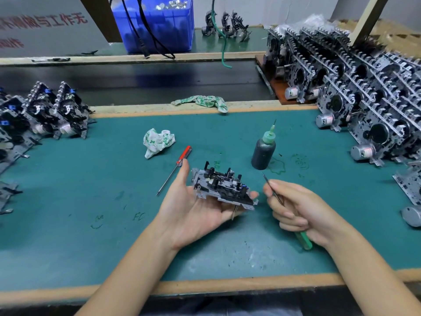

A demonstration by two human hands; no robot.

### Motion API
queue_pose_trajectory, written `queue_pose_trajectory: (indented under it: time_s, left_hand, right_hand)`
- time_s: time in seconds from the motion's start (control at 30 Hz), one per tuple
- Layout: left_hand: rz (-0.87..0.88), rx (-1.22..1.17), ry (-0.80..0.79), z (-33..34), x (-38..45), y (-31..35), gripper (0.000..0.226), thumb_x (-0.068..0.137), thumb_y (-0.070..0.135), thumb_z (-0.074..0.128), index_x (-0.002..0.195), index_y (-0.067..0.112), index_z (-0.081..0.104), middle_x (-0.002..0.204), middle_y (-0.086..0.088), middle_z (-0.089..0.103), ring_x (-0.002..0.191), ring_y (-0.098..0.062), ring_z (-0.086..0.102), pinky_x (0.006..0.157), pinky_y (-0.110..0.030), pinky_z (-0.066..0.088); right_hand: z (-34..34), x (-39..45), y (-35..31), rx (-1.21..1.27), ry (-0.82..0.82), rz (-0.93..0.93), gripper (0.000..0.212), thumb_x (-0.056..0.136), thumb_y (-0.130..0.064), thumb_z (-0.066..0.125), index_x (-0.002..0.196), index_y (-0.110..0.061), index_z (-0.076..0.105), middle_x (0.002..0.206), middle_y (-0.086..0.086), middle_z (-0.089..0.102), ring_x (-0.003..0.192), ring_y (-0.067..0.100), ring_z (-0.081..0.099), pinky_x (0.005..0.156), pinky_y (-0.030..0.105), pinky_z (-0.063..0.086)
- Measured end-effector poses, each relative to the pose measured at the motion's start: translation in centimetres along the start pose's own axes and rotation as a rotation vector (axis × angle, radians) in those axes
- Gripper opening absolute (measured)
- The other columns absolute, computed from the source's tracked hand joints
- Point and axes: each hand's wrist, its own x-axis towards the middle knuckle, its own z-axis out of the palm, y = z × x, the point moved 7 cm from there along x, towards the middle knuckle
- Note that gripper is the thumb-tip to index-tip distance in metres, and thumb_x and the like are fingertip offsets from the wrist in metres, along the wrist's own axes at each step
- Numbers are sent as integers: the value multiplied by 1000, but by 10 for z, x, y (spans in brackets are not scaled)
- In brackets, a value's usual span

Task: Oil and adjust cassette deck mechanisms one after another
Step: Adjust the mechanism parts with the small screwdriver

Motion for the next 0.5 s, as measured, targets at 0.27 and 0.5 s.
queue_pose_trajectory:
  time_s: [0.27, 0.5]
  left_hand:
    - [-228, 514, -25, -21, -4, 6, 80, 80, 71, 45, 125, 8, 61, 135, -24, 50, 113, -45, 56, 107, -53, 35]
    - [-246, 1143, 244, -21, 5, 35, 64, 52, 85, 53, 83, 32, 71, 75, 13, 73, 67, -1, 69, 59, -16, 54]
  right_hand:
    - [-2, -27, -37, -1513, 517, -413, 29, 92, -36, 54, 121, -32, 60, 95, -14, 64, 91, 10, 57, 76, 29, 40]
    - [34, -26, -24, -1942, 203, -730, 54, 80, -60, 47, 97, -13, 70, 98, -3, 68, 97, 19, 64, 101, 37, 30]
